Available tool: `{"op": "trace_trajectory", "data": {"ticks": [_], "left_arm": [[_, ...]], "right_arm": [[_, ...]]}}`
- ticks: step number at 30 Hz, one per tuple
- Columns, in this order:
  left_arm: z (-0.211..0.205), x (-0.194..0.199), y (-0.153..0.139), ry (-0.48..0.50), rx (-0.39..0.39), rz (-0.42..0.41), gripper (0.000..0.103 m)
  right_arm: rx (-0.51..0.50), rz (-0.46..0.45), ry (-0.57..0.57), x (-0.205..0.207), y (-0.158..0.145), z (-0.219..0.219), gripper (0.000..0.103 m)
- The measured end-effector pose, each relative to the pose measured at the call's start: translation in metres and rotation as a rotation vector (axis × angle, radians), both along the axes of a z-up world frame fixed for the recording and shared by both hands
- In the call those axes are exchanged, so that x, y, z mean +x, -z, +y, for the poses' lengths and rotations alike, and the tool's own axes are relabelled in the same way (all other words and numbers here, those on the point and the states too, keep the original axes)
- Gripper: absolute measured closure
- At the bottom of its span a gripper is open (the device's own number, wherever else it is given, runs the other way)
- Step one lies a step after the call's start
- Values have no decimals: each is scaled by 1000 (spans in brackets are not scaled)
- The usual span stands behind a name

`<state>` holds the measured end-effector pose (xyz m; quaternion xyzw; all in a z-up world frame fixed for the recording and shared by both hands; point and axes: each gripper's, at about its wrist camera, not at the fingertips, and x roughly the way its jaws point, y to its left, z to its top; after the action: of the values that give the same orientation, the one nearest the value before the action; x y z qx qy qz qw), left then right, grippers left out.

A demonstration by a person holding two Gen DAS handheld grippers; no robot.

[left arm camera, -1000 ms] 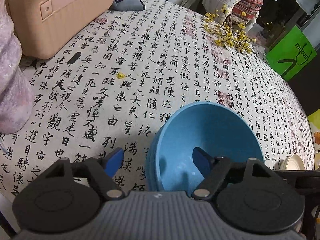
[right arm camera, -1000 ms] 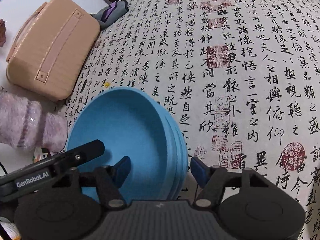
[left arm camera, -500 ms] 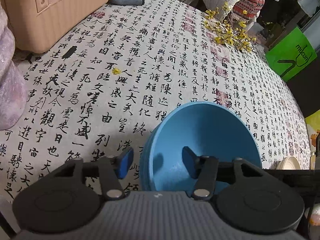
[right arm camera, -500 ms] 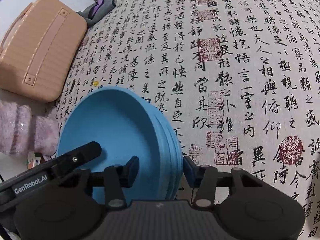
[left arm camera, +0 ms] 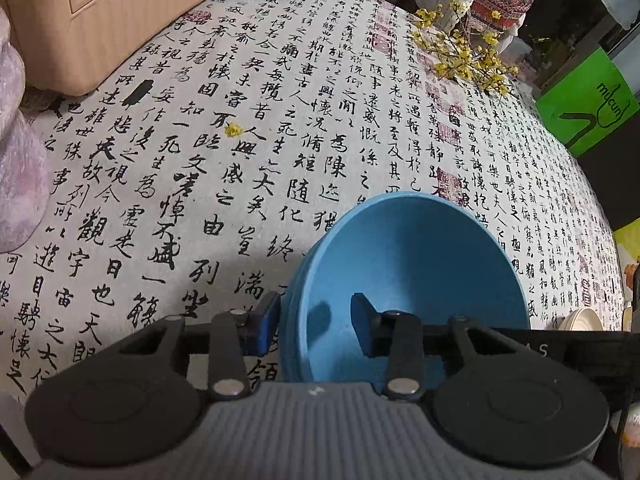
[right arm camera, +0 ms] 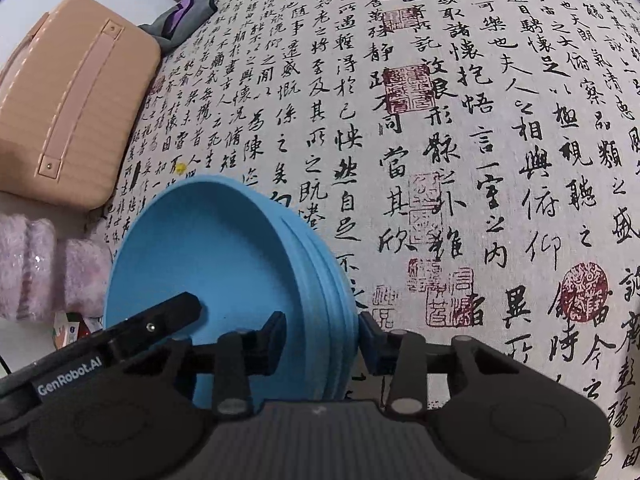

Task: Organize plates and bowls
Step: 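Lift the stack of blue bowls off the cloth with both grippers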

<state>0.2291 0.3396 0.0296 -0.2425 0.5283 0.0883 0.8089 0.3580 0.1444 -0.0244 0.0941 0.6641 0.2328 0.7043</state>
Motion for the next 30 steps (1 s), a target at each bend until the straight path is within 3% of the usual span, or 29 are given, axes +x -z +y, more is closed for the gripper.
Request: {"op": "trace_trajectory", "data": {"ticks": [14,30], "left_arm": [[-1,-2,15,-10,-59,89,67],[-2,-2,13,-24,-48,90,67]], "right_arm": [[30,26,21,-2,1,-9,66],[71,43,50,-5,-2,-23,70]]}}
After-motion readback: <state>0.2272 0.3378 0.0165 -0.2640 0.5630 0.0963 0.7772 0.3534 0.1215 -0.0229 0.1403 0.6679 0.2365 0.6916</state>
